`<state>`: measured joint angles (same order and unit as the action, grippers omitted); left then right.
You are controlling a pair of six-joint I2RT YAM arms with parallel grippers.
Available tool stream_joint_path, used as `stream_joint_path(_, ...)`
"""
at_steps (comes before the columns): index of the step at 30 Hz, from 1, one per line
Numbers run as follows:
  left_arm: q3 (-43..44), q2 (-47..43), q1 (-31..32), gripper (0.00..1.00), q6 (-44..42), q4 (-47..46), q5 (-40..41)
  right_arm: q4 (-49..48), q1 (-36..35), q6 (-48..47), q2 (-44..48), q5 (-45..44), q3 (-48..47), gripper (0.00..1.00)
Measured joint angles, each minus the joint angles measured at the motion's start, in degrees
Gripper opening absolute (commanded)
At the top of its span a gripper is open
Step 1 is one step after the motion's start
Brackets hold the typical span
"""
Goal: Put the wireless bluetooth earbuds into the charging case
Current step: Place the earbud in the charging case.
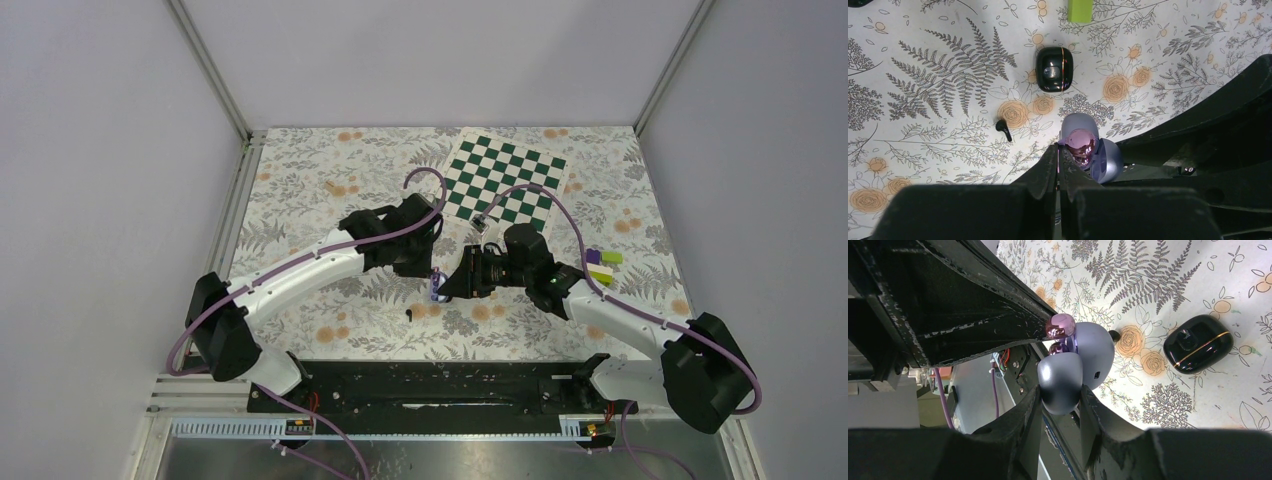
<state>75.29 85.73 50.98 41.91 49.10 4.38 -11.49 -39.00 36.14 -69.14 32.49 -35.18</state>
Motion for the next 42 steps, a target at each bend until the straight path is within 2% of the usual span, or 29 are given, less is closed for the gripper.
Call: stream_joint_path(42, 0.0, -0.1, 1.0, 0.0, -1.2, 0.0, 0.6, 0.4, 0.0, 0.3, 0.2, -1.4, -0.3, 0.0)
